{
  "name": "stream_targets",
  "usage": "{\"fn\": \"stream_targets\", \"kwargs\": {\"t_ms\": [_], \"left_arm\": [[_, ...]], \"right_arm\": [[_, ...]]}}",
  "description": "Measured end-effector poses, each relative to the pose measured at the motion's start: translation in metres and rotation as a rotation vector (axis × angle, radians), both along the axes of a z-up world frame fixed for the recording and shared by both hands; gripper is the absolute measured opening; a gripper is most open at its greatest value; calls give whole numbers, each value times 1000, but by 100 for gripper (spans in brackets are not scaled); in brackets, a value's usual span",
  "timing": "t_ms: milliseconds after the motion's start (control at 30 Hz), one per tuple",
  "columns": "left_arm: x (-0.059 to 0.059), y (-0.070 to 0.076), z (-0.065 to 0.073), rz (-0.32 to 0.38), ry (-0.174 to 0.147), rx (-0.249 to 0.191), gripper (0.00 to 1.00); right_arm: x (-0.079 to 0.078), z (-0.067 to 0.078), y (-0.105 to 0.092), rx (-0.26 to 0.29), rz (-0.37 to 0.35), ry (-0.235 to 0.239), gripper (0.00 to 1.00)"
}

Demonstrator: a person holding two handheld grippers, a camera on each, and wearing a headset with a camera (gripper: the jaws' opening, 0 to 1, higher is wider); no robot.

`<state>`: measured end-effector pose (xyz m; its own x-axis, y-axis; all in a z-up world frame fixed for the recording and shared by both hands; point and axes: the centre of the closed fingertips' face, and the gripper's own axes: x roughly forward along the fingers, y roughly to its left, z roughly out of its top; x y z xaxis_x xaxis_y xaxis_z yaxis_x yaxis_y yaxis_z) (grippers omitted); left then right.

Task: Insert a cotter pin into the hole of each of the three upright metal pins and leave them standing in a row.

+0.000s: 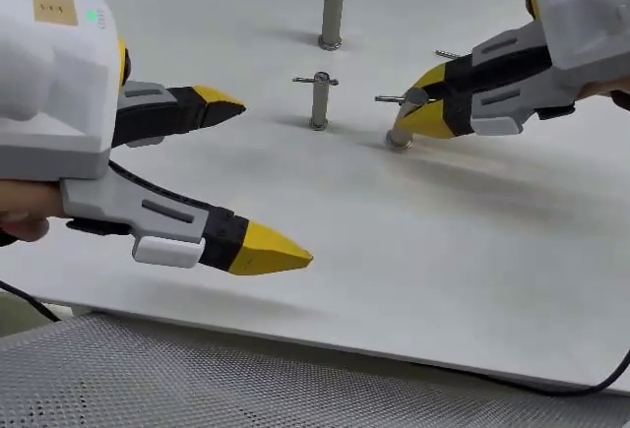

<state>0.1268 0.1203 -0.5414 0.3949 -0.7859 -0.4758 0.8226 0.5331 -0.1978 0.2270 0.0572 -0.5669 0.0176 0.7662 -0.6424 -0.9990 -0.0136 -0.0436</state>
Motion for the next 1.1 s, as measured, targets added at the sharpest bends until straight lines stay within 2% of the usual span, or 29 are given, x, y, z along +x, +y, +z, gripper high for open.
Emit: {"fn": "stream_targets", "kwargs": {"t_ms": [300, 433, 567, 633, 700, 733, 1100], "left_arm": [[0, 2, 0, 11, 14, -3, 97], [-1, 5, -2, 9, 22, 1, 97], [-1, 4, -2, 10, 18, 2, 96], [4, 14, -4, 15, 13, -10, 95], [4, 15, -2, 11, 8, -21, 93], [3, 10, 0, 13, 8, -22, 92], [2, 10, -1, 10, 11, -4, 92]], "right_arm": [[5, 0, 3, -8, 33, -14, 8], [6, 1, 4, -2, 45, -5, 8], [3, -1, 5, -13, 73, -1, 8], [3, -3, 5, -15, 78, 4, 8], [4, -6, 4, -22, 79, 2, 8], [5, -7, 4, -30, 84, -7, 8], [8, -9, 8, 17, 60, 25, 8]]}}
